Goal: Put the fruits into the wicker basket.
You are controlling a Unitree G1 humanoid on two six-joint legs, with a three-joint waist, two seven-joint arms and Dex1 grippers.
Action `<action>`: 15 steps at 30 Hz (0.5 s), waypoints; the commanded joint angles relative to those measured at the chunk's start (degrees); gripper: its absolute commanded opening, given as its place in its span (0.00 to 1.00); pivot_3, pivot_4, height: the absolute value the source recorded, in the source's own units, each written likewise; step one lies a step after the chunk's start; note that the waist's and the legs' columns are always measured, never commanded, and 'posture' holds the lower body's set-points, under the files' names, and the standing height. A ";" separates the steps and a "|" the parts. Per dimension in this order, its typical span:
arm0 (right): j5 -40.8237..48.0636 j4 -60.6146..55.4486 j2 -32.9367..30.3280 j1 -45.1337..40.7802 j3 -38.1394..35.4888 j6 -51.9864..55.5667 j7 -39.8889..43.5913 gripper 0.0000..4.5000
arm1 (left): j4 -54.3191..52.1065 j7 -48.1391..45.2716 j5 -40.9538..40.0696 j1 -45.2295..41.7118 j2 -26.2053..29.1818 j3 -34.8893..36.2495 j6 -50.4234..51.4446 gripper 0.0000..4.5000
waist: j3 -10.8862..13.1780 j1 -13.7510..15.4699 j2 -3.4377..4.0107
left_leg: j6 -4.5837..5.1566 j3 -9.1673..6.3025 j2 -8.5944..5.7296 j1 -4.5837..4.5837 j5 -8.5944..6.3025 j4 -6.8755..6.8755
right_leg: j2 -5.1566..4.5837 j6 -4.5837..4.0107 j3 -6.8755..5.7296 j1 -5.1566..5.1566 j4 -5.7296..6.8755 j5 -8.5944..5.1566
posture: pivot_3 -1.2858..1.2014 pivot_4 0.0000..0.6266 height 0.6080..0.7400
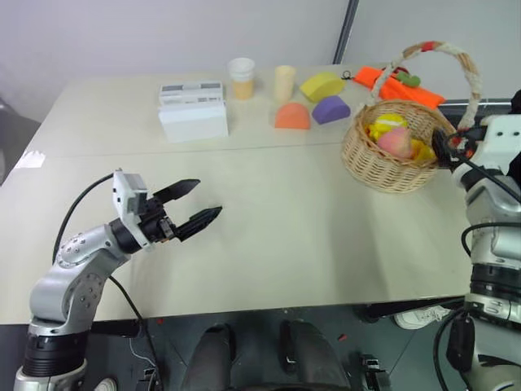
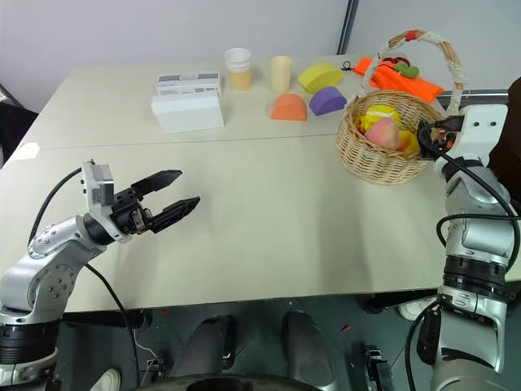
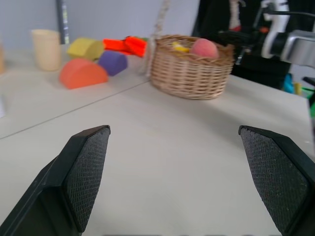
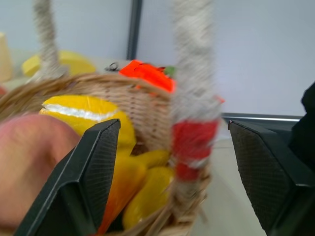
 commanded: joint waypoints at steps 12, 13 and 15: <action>12.82 -22.11 -2.03 25.50 3.97 -3.63 29.92 0.74 | 12.39 8.65 11.95 8.89 -1.15 9.56 -12.61 1.00 | -0.01 -0.38 0.01 | 0.11 0.36 0.40 0.16 -0.07 0.05 | 0.35 0.05 0.36 -0.01 -0.06 -0.08 | 0.52 0.24 1.00; 12.61 -22.29 -1.69 25.39 4.87 -3.89 30.24 0.74 | 13.05 9.23 12.14 9.32 -1.49 10.24 -13.33 1.00 | -0.01 -0.23 0.01 | 0.11 0.40 0.44 0.16 -0.07 0.06 | 0.39 0.02 0.39 -0.03 -0.06 -0.06 | 0.52 0.24 1.00; 11.80 -21.24 -0.46 23.44 6.97 -4.49 29.85 0.74 | 13.99 10.16 12.21 10.43 -2.12 11.74 -14.32 1.00 | -0.01 -0.09 -0.04 | 0.11 0.43 0.46 0.15 -0.07 0.10 | 0.40 -0.06 0.40 -0.07 -0.05 -0.01 | 0.52 0.24 1.00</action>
